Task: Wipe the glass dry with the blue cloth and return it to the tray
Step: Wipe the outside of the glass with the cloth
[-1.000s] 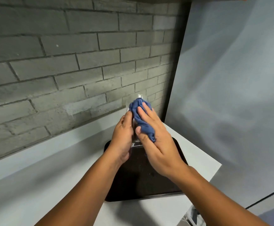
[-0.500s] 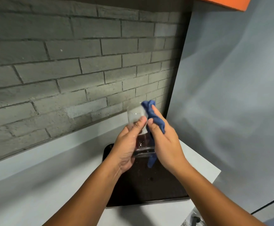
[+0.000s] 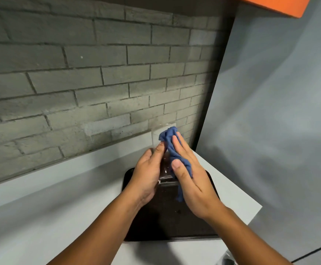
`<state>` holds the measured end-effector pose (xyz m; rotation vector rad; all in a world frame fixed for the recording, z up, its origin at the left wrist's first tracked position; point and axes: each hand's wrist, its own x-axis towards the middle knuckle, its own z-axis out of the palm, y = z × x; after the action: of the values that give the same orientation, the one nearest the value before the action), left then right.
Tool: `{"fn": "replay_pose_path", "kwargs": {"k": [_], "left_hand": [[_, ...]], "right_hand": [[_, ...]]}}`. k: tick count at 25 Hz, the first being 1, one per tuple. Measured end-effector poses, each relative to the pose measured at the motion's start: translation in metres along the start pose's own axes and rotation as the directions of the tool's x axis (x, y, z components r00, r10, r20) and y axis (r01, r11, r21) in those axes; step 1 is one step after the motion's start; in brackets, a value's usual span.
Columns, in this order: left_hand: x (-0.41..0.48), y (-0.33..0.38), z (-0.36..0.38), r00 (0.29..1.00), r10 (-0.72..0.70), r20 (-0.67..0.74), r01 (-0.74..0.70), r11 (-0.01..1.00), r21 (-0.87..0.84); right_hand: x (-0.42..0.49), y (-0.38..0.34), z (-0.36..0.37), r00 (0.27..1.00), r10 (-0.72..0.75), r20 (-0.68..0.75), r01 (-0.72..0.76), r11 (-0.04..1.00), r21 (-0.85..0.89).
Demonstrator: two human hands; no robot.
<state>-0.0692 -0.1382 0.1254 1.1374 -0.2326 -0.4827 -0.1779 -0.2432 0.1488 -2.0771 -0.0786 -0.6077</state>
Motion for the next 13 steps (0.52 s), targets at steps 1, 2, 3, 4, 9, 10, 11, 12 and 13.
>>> {"fn": "replay_pose_path", "kwargs": {"k": [1, 2, 3, 4, 9, 10, 11, 12, 13], "left_hand": [[0.000, 0.002, 0.001, 1.000, 0.002, 0.013, -0.002, 1.000, -0.015], [0.001, 0.003, 0.002, 1.000, 0.006, 0.025, -0.005, 1.000, -0.023], [0.001, 0.003, 0.002, 0.999, 0.004, 0.035, -0.003, 1.000, -0.027], [0.002, 0.003, 0.003, 0.999, -0.008, 0.041, 0.009, 1.000, -0.030], [0.002, 0.000, 0.005, 0.994, -0.076, 0.078, 0.081, 0.995, -0.053], [0.002, -0.002, 0.005, 0.995, -0.073, 0.073, 0.077, 0.995, -0.058], [0.003, -0.003, 0.005, 0.996, -0.065, 0.065, 0.068, 0.996, -0.056], [0.004, -0.003, 0.004, 0.997, -0.056, 0.052, 0.058, 0.997, -0.047], [0.005, -0.003, 0.005, 0.998, -0.049, 0.045, 0.050, 0.998, -0.033]], "right_hand": [[0.005, -0.002, -0.005, 0.998, 0.047, -0.029, -0.046, 0.998, 0.052], [0.010, -0.002, -0.008, 0.994, 0.096, -0.054, -0.092, 0.992, 0.085], [0.012, -0.004, -0.010, 0.993, 0.100, -0.059, -0.095, 0.992, 0.080], [0.010, -0.006, -0.011, 0.998, 0.048, -0.042, -0.047, 0.999, 0.019], [0.016, -0.004, -0.022, 0.996, 0.067, -0.066, -0.063, 0.997, 0.050], [0.015, -0.007, -0.020, 0.997, 0.055, -0.058, -0.054, 0.998, 0.013], [0.012, -0.008, -0.018, 1.000, 0.007, -0.018, -0.008, 0.998, -0.063], [0.010, -0.004, -0.016, 0.999, -0.041, 0.017, 0.042, 0.993, -0.108], [0.012, -0.001, -0.017, 0.999, -0.042, 0.018, 0.044, 0.993, -0.110]]}}
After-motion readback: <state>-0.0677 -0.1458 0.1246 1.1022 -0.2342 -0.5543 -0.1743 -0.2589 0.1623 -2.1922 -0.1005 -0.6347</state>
